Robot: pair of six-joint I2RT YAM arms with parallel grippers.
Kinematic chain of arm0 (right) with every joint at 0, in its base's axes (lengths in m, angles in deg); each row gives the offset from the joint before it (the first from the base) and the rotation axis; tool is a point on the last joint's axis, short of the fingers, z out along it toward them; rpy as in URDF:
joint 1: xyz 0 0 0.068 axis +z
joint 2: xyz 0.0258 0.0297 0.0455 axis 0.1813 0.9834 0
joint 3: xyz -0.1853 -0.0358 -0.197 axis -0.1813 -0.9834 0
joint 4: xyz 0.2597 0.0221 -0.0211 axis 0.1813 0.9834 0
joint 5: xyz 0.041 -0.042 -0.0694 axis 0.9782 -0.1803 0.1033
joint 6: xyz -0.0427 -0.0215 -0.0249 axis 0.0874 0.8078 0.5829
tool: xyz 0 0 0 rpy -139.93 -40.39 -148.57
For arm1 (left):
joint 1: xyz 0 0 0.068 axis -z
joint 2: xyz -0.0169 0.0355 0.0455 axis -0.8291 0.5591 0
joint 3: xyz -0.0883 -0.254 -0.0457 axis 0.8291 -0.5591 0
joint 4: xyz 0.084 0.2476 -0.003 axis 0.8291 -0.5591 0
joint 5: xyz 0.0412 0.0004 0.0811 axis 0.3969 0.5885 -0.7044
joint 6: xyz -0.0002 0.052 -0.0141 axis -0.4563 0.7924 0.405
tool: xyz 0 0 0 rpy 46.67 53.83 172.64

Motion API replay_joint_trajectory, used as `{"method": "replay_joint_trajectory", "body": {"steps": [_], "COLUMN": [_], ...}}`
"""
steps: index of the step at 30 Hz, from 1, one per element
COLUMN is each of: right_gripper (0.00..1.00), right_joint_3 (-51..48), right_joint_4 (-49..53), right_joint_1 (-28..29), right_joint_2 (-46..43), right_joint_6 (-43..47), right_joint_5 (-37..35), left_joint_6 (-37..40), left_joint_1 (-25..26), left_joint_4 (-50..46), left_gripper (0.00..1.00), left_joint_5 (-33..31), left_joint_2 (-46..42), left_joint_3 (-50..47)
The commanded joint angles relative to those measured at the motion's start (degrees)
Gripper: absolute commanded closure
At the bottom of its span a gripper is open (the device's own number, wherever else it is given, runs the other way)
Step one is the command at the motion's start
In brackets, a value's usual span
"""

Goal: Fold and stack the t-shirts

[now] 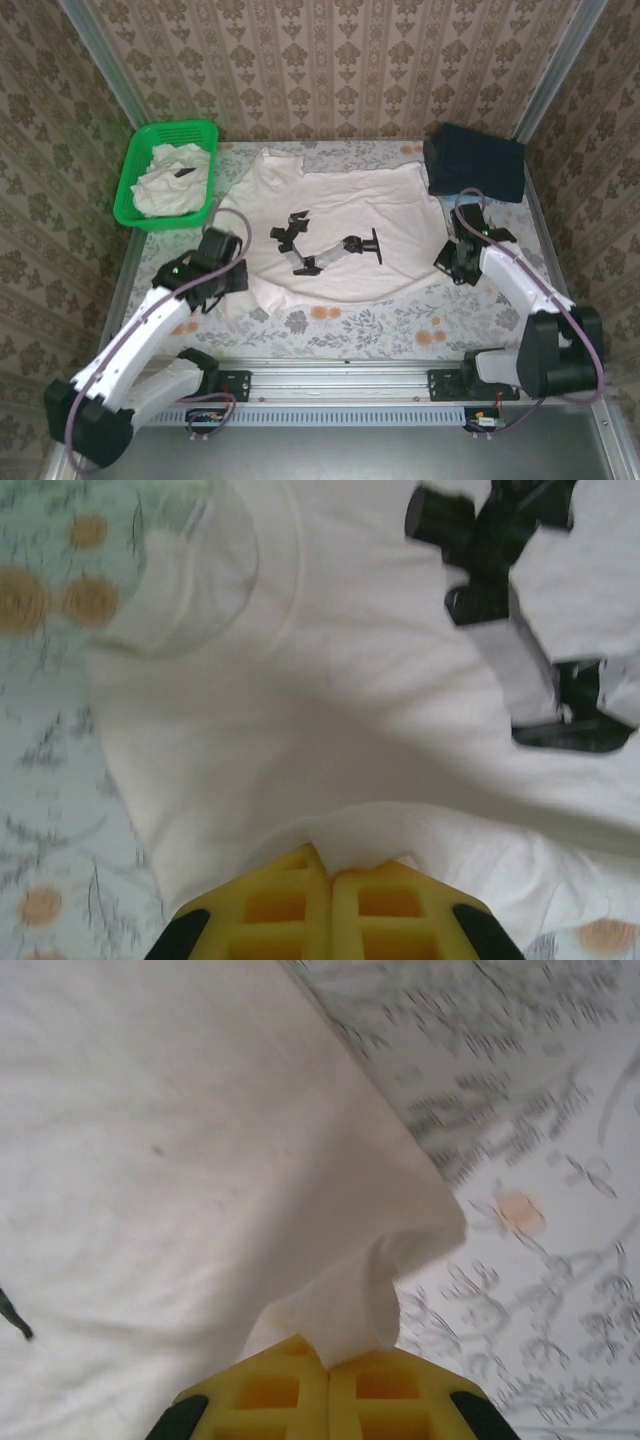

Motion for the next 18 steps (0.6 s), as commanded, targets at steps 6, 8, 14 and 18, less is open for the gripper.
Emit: {"method": "replay_joint_trajectory", "body": {"steps": [6,8,14,18], "right_gripper": [0.94,0.94,0.94,0.94], "right_joint_3": [13.63,16.47,21.94,22.9], "right_joint_4": [-2.53,-2.3,-0.4,-0.2], "right_joint_1": [-0.91,-1.05,-1.52,-2.03], "right_joint_2": [16.74,19.97,25.85,25.88], "right_joint_6": [3.95,4.45,5.84,6.11], "right_joint_5": [-1.68,-1.0,-1.24,-1.66], "left_joint_6": [12.5,13.19,14.8,15.5], "left_joint_1": [-5.57,-6.47,-8.02,-8.09], "left_joint_4": [4.99,4.15,2.33,1.69], "left_gripper": [1.0,1.0,1.0,1.0], "left_joint_5": [7.85,8.35,8.52,9.28], "left_joint_2": [22.96,27.28,35.42,37.98], "left_joint_3": [15.18,18.04,25.48,29.46]}}
